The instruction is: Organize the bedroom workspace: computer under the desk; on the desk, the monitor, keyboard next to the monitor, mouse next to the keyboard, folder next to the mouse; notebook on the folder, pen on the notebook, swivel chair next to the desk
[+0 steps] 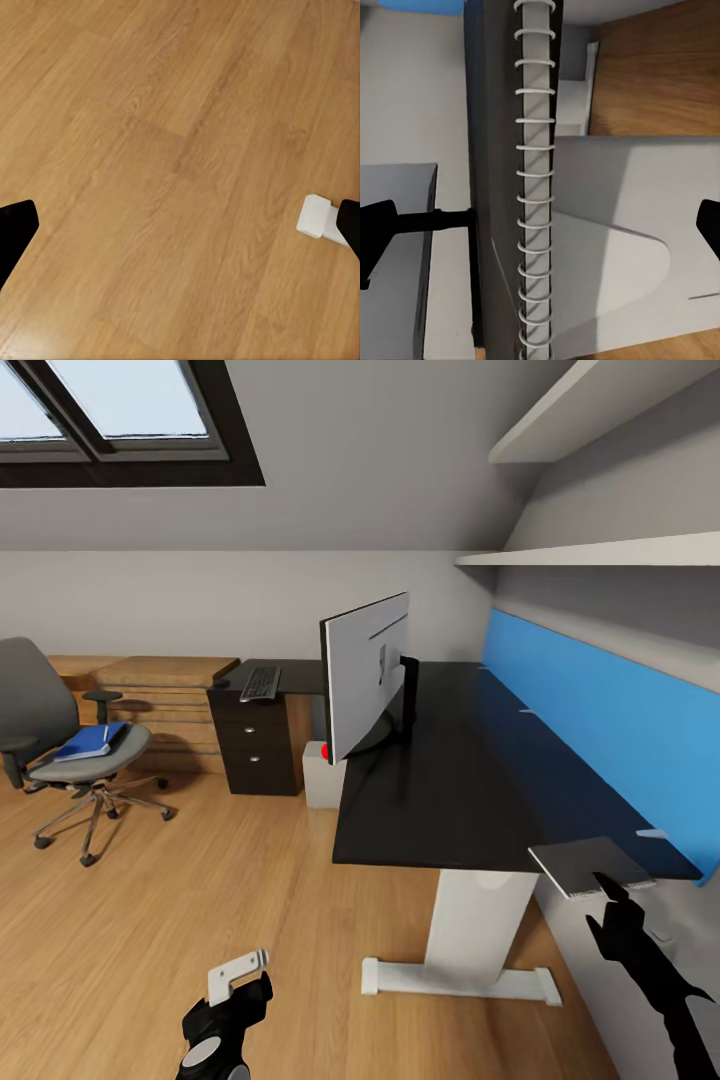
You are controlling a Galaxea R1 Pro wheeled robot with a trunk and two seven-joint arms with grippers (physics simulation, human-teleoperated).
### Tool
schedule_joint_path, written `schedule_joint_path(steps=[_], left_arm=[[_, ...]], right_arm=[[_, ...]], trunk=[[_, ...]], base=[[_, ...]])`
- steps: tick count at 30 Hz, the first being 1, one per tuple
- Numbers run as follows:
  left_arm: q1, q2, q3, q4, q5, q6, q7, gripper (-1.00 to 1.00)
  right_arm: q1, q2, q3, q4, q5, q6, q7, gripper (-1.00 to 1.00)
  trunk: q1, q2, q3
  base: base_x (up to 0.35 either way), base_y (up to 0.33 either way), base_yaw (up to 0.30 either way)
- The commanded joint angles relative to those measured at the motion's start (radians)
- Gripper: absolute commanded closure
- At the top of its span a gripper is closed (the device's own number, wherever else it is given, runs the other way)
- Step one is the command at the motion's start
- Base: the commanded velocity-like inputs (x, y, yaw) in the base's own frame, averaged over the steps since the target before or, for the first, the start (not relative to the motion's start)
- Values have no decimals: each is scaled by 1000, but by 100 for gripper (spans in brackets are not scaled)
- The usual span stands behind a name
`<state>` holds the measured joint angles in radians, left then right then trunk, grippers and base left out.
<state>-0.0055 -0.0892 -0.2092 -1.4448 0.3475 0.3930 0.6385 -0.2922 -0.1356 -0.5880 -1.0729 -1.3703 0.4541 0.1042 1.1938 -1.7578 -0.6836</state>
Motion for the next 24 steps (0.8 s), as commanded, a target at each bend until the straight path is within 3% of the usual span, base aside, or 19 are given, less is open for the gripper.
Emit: schedule_joint_path(steps=[1, 24], left_arm=[[-1, 0, -1, -1, 7, 3, 7, -100], [-1, 0, -2, 7, 7, 3, 7, -100]], right_arm=[[-1, 0, -2, 1, -3, 6, 2, -100], [-1, 0, 0, 1, -3, 7, 2, -100]], trunk=[[0, 0, -1], [0, 0, -1]], base=[[16, 6, 0], [58, 6, 0]])
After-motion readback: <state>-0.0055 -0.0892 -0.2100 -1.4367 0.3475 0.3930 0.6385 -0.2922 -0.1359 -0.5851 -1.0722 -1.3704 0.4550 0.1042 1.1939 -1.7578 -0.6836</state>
